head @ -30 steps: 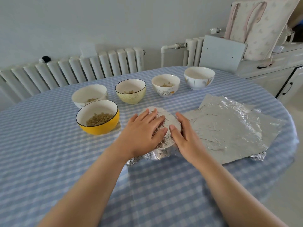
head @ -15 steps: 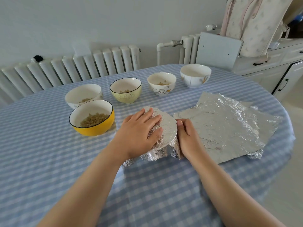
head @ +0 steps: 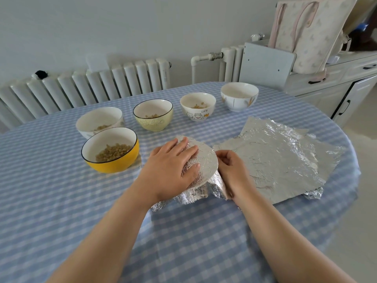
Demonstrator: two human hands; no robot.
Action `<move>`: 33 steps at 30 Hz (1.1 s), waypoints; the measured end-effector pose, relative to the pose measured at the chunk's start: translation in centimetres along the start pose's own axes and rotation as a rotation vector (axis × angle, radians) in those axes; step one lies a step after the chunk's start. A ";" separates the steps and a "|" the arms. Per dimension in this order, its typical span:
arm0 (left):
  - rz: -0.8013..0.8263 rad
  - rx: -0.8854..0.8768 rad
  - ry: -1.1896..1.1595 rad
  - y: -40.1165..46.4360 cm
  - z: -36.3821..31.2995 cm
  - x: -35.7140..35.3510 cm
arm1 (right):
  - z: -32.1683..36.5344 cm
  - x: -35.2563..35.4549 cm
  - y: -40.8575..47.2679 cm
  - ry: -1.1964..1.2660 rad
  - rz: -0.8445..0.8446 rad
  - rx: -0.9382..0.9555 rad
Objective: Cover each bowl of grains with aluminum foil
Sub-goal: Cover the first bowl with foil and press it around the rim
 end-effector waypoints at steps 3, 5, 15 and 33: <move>0.003 0.001 0.005 -0.1 -0.1 0.0 | 0.2 -0.3 -0.1 0.016 0.000 0.016; 0.006 0.001 0.008 -0.1 -0.1 0.0 | 0.2 -0.5 -0.2 -0.039 -0.011 0.032; 0.017 -0.005 0.014 0.0 -0.1 0.0 | 3.6 3.8 -1.7 -0.141 -0.260 0.216; -0.044 -0.019 -0.138 -0.4 1.7 0.6 | 1.6 -1.3 -7.1 -0.158 -0.098 0.189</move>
Point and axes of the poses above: each hand's wrist, its own y-axis towards the middle knuckle, its own x-axis out of the back of the hand, z = x × y, the point moved 5 cm from there along y, towards the middle knuckle, and after that the axes turned 2 degrees about x, right-handed, at the moved point
